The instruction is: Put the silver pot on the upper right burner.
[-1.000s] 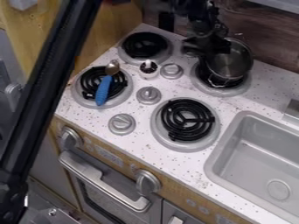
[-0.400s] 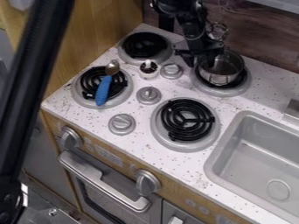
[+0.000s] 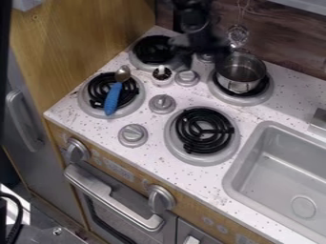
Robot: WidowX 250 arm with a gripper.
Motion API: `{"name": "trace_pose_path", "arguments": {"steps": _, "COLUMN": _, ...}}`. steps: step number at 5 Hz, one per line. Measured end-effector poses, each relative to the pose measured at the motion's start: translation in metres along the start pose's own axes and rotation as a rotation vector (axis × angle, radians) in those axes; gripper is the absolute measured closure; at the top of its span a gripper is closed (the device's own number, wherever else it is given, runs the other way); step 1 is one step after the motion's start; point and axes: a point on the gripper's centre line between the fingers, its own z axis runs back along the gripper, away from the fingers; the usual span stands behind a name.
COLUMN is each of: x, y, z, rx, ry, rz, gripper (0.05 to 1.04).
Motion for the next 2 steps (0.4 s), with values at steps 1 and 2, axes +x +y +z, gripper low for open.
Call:
{"name": "trace_pose_path", "arguments": {"steps": 1, "x": -0.046, "y": 0.025, "z": -0.006, "rx": 0.074, "ry": 0.188, "rz": -0.065, "gripper": 0.085}}
{"name": "trace_pose_path", "arguments": {"steps": 2, "x": -0.067, "y": 0.032, "z": 0.002, "rx": 0.099, "ry": 0.219, "rz": -0.14, "gripper": 0.085}}
